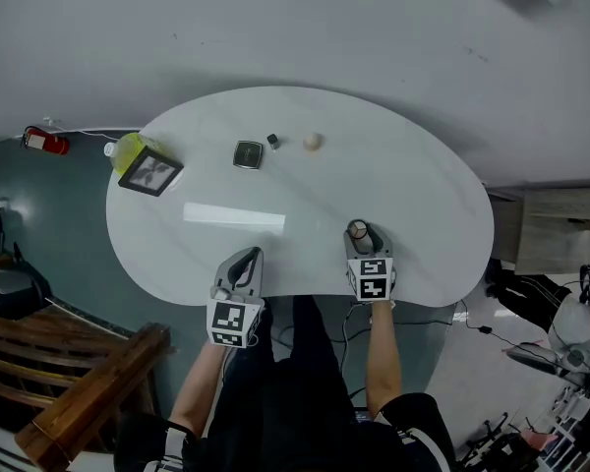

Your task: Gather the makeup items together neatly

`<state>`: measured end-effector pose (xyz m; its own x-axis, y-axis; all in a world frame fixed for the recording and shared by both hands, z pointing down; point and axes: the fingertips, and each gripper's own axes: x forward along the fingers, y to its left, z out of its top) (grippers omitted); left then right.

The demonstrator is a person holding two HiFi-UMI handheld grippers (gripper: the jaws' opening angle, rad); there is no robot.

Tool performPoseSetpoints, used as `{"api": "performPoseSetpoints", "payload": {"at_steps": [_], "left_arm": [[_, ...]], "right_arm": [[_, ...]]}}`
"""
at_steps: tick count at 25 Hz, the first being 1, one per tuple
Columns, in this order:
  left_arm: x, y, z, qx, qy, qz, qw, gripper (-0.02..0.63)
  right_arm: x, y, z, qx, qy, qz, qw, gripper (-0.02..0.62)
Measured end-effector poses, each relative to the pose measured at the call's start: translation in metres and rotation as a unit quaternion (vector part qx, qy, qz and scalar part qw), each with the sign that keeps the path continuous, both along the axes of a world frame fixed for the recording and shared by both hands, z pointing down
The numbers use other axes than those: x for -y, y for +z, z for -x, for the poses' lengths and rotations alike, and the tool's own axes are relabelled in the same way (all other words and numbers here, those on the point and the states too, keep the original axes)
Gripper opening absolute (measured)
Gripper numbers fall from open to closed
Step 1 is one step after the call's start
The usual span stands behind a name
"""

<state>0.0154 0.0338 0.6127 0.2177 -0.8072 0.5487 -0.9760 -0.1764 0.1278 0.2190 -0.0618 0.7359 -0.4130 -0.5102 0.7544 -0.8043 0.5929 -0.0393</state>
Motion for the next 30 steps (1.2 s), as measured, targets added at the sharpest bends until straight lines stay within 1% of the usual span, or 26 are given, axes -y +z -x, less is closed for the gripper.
{"api": "performPoseSetpoints", "payload": {"at_steps": [9,13,18,21,27,28,30], "left_arm": [[-0.006,-0.002,-0.002,0.001,0.002,-0.001,1.0000,0.020],[-0.004,-0.013,0.000,0.005,0.000,-0.010,0.9999,0.020],[0.000,-0.040,0.000,0.012,0.002,-0.034,0.9993,0.020],[0.002,-0.058,0.001,0.016,0.009,-0.057,0.9982,0.020],[0.005,-0.110,0.007,0.024,0.010,-0.109,0.9936,0.020],[0.006,-0.118,0.008,0.025,0.010,-0.117,0.9928,0.020],[0.004,-0.132,0.010,0.027,0.010,-0.130,0.9910,0.020]], "right_arm": [[0.000,-0.008,-0.006,0.015,0.014,-0.001,1.000,0.225],[0.002,-0.022,-0.008,0.020,0.019,-0.015,1.000,0.225],[0.002,-0.064,-0.003,0.034,0.022,-0.055,0.998,0.225],[0.002,-0.099,0.005,0.054,0.023,-0.090,0.994,0.225],[-0.002,-0.182,0.026,0.105,0.023,-0.162,0.981,0.224],[-0.003,-0.194,0.029,0.112,0.022,-0.171,0.979,0.220],[-0.007,-0.215,0.036,0.123,0.020,-0.189,0.974,0.189]]}}
